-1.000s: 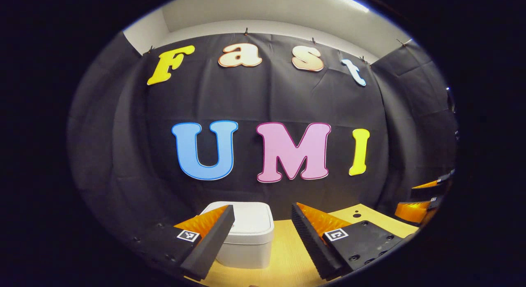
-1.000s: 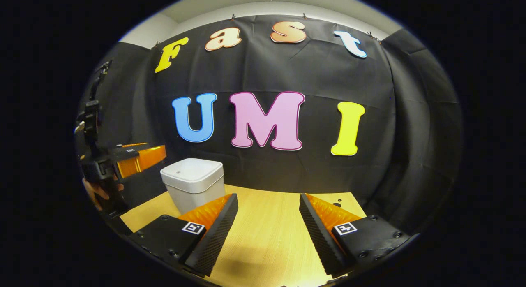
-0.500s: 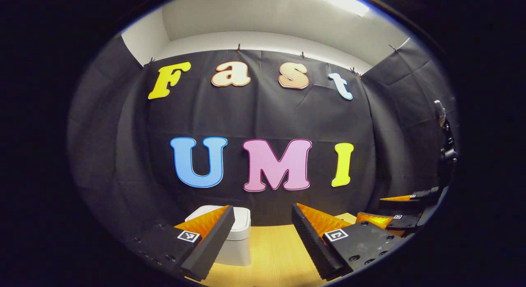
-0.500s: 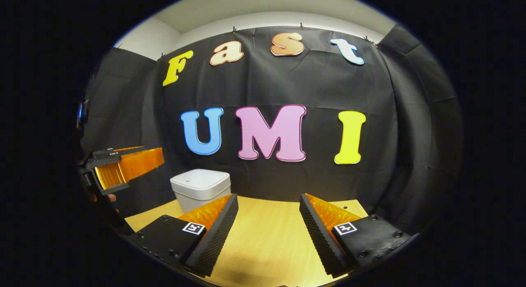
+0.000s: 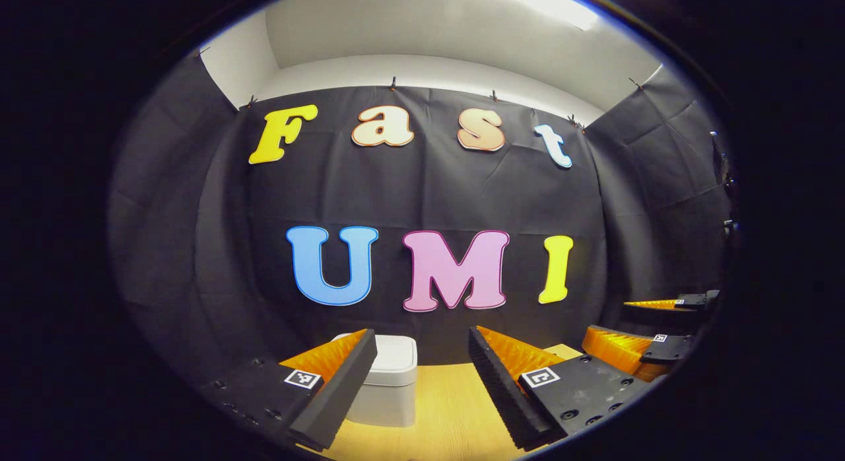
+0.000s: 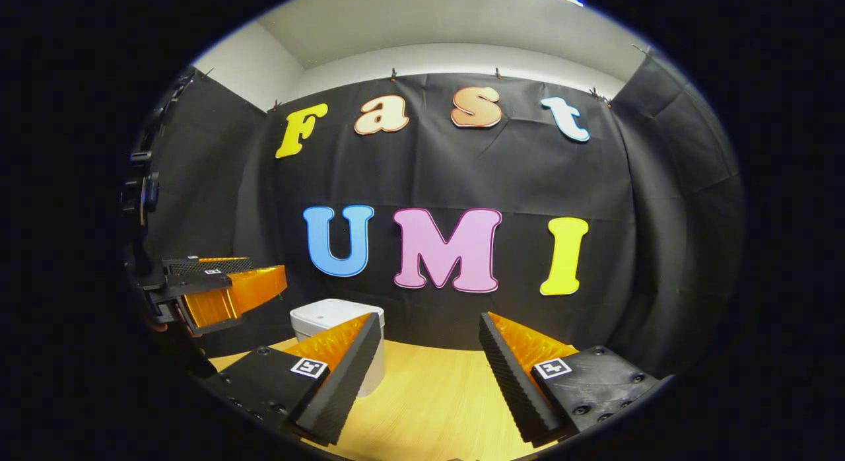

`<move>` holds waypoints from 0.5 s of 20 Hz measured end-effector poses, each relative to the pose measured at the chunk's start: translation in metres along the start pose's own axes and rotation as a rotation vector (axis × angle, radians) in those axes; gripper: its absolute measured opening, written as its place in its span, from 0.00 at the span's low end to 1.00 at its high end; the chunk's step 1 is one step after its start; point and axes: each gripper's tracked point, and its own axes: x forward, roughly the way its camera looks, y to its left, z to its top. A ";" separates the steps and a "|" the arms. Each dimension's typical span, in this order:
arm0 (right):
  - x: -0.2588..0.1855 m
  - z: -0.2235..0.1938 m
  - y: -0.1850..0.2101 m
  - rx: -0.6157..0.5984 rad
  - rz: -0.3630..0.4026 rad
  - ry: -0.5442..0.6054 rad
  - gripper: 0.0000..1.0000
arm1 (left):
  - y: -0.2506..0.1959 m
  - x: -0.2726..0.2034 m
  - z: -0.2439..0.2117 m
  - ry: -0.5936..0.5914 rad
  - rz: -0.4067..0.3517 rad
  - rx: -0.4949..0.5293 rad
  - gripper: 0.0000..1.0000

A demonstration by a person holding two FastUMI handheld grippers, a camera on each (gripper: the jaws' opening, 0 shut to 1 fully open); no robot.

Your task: Press the lid of the desktop garbage bin to open it, pick up the crumpled paper on the desktop and throw it into the bin, then pick up the pop can on the desktop and drop it into the bin, and finally close the garbage bin lid.

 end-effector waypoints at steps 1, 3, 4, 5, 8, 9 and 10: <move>-0.004 0.001 -0.001 -0.007 -0.018 -0.006 0.97 | 0.005 -0.005 0.001 -0.009 -0.006 0.010 0.92; -0.014 0.002 -0.001 -0.001 -0.050 -0.014 0.97 | 0.011 -0.015 0.000 -0.021 -0.018 0.038 0.94; -0.019 0.001 0.001 0.008 -0.065 -0.016 0.97 | 0.013 -0.021 0.002 -0.031 -0.024 0.049 0.94; -0.024 0.000 0.003 0.015 -0.076 -0.016 0.97 | 0.014 -0.026 0.003 -0.041 -0.032 0.055 0.94; -0.035 -0.003 0.008 0.005 -0.104 -0.009 0.97 | 0.016 -0.038 0.004 -0.048 -0.056 0.061 0.94; -0.038 -0.002 0.011 0.003 -0.105 -0.010 0.97 | 0.017 -0.041 0.005 -0.054 -0.062 0.067 0.94; -0.040 -0.002 0.013 0.003 -0.108 -0.009 0.98 | 0.017 -0.045 0.006 -0.061 -0.071 0.074 0.94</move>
